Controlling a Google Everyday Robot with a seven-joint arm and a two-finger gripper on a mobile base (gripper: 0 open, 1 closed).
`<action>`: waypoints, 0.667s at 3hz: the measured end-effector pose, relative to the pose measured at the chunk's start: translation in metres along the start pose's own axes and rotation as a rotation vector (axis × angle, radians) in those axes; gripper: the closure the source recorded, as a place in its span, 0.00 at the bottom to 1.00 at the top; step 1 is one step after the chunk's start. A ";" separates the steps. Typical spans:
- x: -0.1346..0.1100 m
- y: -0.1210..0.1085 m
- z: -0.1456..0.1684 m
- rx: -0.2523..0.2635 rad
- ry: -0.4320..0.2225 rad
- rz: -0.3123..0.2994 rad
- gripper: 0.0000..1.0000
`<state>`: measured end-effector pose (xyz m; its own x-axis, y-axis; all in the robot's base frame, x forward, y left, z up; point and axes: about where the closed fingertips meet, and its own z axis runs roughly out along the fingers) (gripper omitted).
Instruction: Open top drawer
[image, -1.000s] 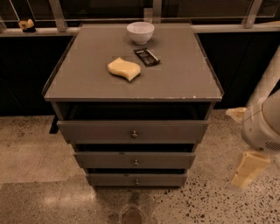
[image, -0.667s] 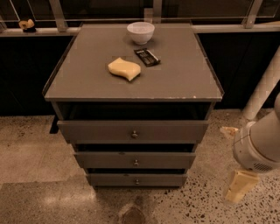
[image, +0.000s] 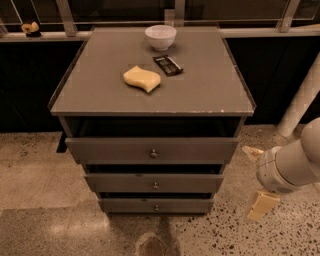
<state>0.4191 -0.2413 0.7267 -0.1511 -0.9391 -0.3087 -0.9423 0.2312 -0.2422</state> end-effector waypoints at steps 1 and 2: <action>0.000 0.000 0.000 0.000 0.000 0.000 0.00; -0.003 -0.010 0.018 -0.030 -0.003 -0.029 0.00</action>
Offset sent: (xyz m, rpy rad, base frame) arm 0.0384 0.0091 -0.0335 0.0010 0.0511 0.0859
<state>0.4345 -0.2367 0.7135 -0.1228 -0.9444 -0.3051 -0.9548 0.1963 -0.2232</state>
